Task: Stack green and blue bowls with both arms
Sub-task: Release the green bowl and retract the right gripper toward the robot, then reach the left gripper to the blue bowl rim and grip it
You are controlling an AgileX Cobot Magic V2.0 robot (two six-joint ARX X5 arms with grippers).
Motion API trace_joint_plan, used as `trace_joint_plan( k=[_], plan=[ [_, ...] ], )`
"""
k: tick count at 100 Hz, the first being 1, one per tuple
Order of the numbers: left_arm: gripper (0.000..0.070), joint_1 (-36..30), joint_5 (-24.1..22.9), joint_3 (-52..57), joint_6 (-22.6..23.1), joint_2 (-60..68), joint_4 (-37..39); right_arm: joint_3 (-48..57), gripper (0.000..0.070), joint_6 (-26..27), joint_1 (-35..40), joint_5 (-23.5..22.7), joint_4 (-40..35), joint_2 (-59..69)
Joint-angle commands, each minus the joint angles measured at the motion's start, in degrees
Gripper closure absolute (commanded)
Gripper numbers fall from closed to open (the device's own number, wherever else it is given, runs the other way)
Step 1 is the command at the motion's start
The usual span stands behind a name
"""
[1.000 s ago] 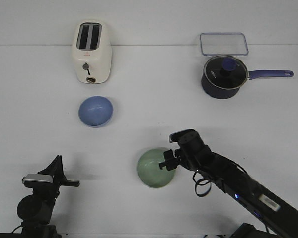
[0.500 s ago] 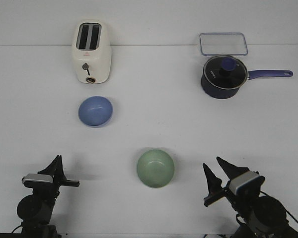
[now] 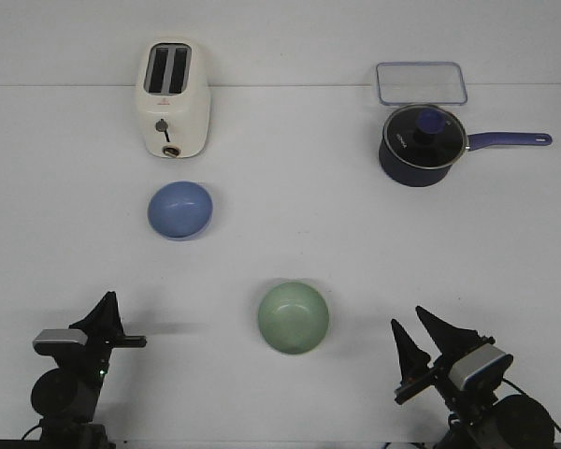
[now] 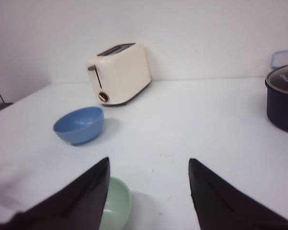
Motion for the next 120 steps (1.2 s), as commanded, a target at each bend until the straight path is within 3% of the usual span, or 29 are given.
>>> trace_joint_plan(
  k=[1,11,24,33,46,50,59,64,90,120],
  plan=[
    [0.0688,0.04,0.11,-1.07,-6.91,-0.09,2.73,0.24,0.0366,-0.17,0.48,0.04,0.59,0.5],
    [0.0689,0.04,0.11,0.28,-10.93,-0.09,4.74,0.24,0.0366,-0.17,0.48,0.04,0.7,1.01],
    [0.0688,0.07,-0.17,9.2,-15.28,3.1,-0.72,0.24,0.0366,-0.17,0.48,0.07,0.79,1.01],
    [0.0688,0.07,-0.15,19.3,-14.29,10.4,-8.74,0.24,0.0366,-0.17,0.48,0.07,0.79,1.01],
    [0.0666,0.04,-0.02,35.63,-7.04,26.14,-22.71,0.24,0.0366,-0.17,0.48,0.07,0.81,1.01],
    [0.058,0.04,0.37,40.02,-5.4,31.15,-25.97,0.24,0.0366,-0.17,0.46,0.09,0.85,1.01],
    [0.0246,0.04,1.75,48.26,-3.56,41.48,-31.15,0.24,0.0366,-0.17,0.46,0.07,0.98,1.01],
    [0.0159,0.04,3.06,51.74,-2.82,46.56,-32.63,0.24,0.0366,-0.17,0.46,0.07,1.01,1.01],
    [0.0157,0.04,8.76,60.85,-1.62,68.28,-30.34,0.24,0.0366,-0.17,0.46,0.07,1.05,1.01],
    [0.0161,-0.33,9.29,67.69,-0.28,89.72,-22.97,0.24,0.0366,-0.17,0.46,0.09,1.2,1.01]
  ],
)
